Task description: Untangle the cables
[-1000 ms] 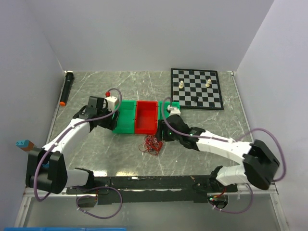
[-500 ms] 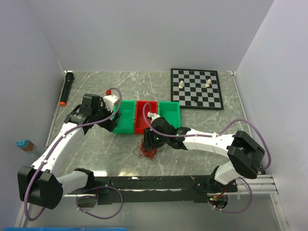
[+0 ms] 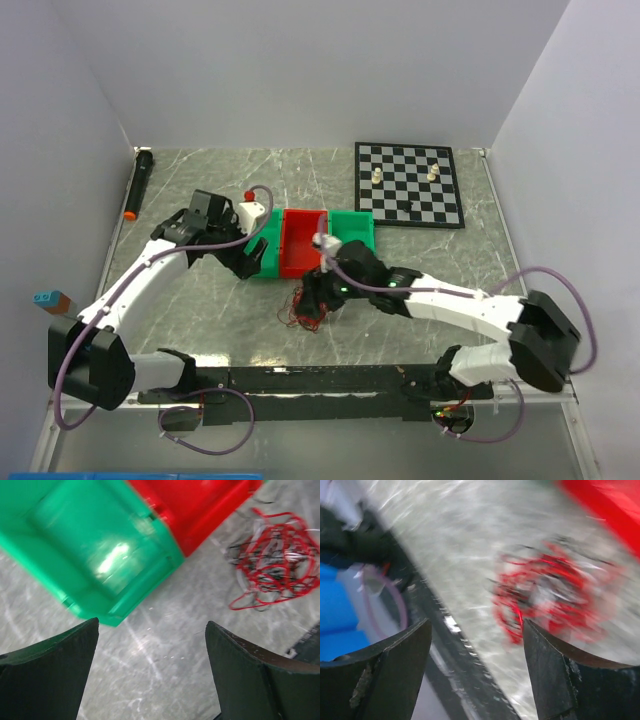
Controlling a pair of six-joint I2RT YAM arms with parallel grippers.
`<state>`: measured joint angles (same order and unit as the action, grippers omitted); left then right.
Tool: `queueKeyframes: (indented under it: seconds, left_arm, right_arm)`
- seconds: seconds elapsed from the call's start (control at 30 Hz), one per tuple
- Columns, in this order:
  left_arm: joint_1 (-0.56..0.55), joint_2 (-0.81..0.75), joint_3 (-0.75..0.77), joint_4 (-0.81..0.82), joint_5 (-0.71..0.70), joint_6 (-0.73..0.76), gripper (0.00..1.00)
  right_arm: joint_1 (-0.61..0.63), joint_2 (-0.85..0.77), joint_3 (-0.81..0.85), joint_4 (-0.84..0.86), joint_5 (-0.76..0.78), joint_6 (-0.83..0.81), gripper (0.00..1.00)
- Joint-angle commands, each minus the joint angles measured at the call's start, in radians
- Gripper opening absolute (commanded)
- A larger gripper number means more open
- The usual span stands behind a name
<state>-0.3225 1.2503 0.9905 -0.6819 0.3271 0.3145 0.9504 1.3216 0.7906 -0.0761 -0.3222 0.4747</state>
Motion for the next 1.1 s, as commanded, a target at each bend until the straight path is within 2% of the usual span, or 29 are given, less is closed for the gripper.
queueKeyframes:
  seconds: [0.0,0.1,0.27,0.43,0.57,0.67,0.8,0.93,1.07]
  left_arm:
    - [-0.039,0.03,0.066,-0.018,0.105,0.024,0.91]
    - [-0.062,0.054,0.076,0.005,0.095,0.021,0.9]
    - [-0.069,0.075,0.103,0.002,0.076,0.012,0.89]
    - [-0.069,0.048,0.079,0.001,0.052,0.006,0.9]
    - [-0.067,0.031,0.066,-0.005,0.017,0.006,0.9]
    - [-0.069,0.02,0.059,-0.01,0.018,0.012,0.9]
    - [-0.066,0.001,0.045,-0.002,0.038,0.029,0.91]
    - [-0.067,0.015,0.048,-0.01,0.041,0.034,0.9]
    - [-0.067,0.029,0.045,-0.015,0.056,0.034,0.89]
  right_arm:
    - [-0.073,-0.159,-0.114,-0.003,0.139,0.067,0.8]
    - [-0.081,-0.125,-0.107,-0.077,0.198,0.12,0.78]
    - [-0.075,-0.001,-0.065,0.004,0.137,0.145,0.78]
    - [-0.073,0.18,0.061,0.001,0.08,0.117,0.79]
    - [-0.035,0.26,0.122,0.025,-0.01,0.081,0.72]
    - [0.004,0.277,0.15,0.025,-0.07,0.047,0.68]
    - [0.036,0.249,0.128,-0.007,-0.078,0.009,0.66]
    - [0.037,0.194,0.072,-0.042,-0.068,-0.007,0.66]
    - [0.031,0.111,0.021,-0.071,-0.019,-0.004,0.7]
